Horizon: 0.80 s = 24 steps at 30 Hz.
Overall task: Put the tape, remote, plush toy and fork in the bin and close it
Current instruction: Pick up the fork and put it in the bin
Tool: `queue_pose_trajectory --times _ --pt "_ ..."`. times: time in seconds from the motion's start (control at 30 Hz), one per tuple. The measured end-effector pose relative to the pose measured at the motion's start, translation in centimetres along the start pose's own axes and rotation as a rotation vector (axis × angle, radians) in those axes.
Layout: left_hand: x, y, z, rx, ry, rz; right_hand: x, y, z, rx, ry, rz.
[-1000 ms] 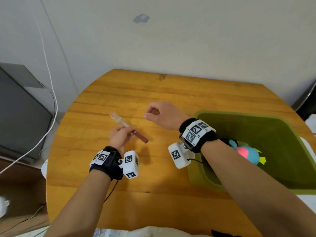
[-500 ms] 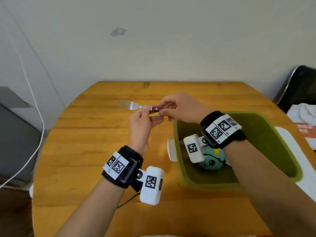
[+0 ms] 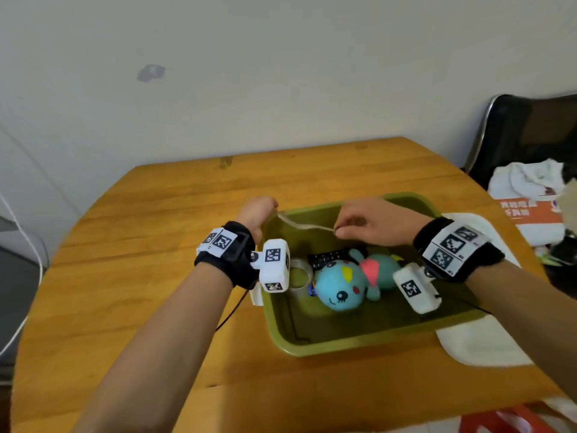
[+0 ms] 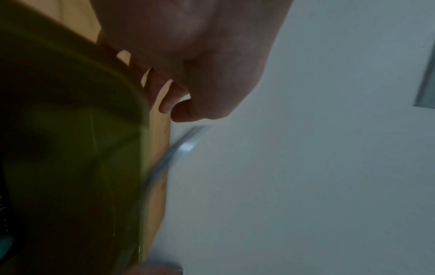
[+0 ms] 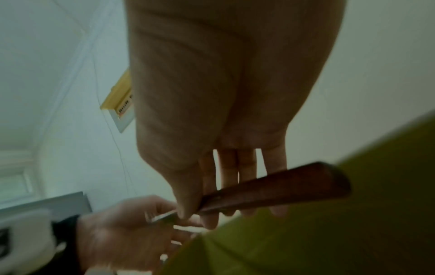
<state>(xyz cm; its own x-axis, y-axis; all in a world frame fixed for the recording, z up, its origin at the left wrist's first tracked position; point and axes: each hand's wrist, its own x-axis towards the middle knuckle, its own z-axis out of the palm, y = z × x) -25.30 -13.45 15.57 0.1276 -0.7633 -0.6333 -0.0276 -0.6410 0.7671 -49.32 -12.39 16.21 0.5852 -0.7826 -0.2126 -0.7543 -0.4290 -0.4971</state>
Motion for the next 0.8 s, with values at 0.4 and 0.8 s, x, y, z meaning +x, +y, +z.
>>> queue_pose_trajectory --times 0.4,0.8 --pt "3.2 -0.8 2.3 0.037 0.11 -0.123 2.5 1.2 7.0 -0.381 -0.681 -0.152" --pt "2.6 -0.7 3.3 0.04 0.191 -0.05 4.0 -0.1 14.5 -0.709 -0.873 -0.527"
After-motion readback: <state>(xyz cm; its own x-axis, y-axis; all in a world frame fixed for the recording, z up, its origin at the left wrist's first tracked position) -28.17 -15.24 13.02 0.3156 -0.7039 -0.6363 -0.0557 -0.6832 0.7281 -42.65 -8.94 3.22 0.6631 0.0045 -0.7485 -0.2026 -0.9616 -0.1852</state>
